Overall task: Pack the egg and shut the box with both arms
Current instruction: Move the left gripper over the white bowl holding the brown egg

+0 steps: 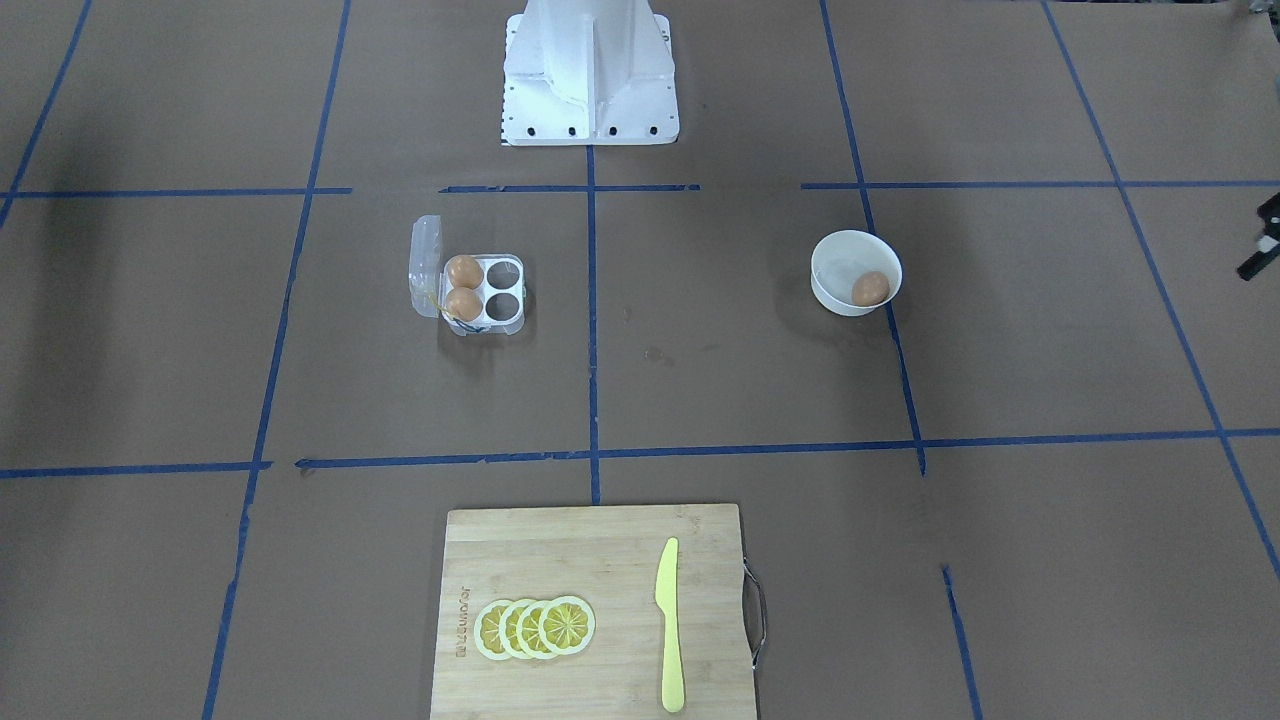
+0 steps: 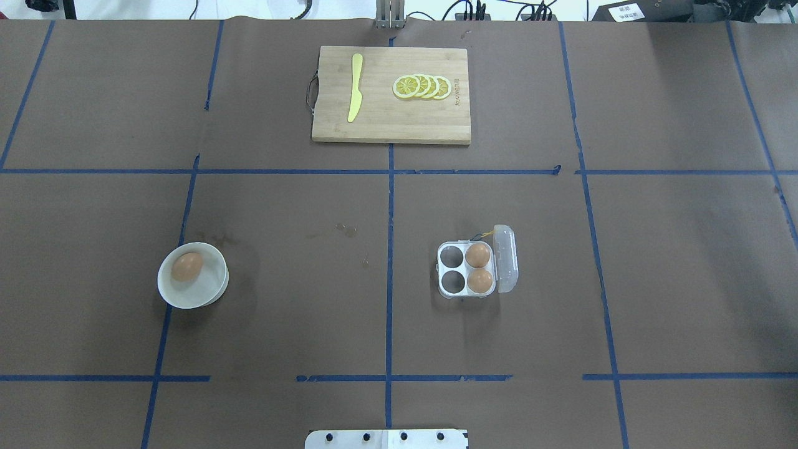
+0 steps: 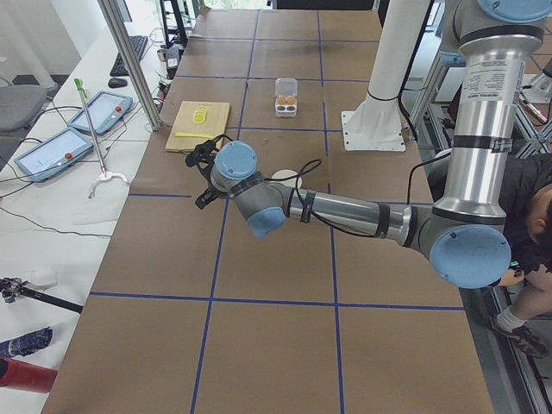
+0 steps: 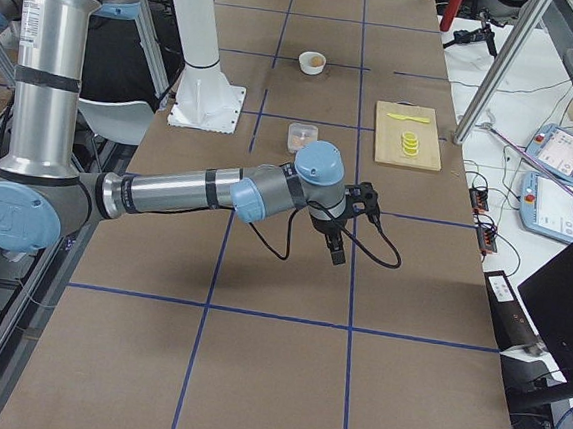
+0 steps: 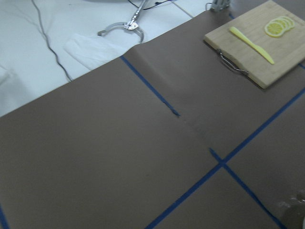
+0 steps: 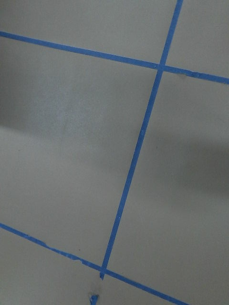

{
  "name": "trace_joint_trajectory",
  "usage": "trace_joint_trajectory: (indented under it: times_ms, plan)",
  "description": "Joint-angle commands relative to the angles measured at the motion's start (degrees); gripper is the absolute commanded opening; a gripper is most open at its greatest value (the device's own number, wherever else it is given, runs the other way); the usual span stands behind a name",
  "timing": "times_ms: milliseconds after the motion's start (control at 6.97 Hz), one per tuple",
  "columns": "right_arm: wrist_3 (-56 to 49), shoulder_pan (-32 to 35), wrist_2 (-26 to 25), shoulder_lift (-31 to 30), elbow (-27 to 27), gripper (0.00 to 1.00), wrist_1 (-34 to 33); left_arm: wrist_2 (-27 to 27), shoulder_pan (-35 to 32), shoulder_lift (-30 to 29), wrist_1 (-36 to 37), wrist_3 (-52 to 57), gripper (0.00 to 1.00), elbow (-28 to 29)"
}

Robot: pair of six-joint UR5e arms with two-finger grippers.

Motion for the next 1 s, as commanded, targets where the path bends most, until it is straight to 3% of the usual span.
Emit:
trace_joint_trajectory:
  times_ms: [0, 430, 717, 861]
  plan:
    - [0.0, 0.03, 0.01, -0.23, 0.04, 1.0, 0.02, 11.54, 12.99, 0.27, -0.43, -12.67, 1.0, -5.89]
    - [0.0, 0.03, 0.01, -0.59, 0.04, 1.0, 0.02, 28.62, 31.29, 0.18, 0.45, -23.69, 1.0, -8.37]
    - [0.0, 0.03, 0.01, -0.59, 0.04, 1.0, 0.02, 29.88, 36.07, 0.18, 9.02, -23.89, 0.97, -12.39]
    - [0.0, 0.03, 0.01, -0.59, -0.05, 1.0, 0.02, 30.15, 37.48, 0.18, 12.81, -23.8, 0.8, -13.11]
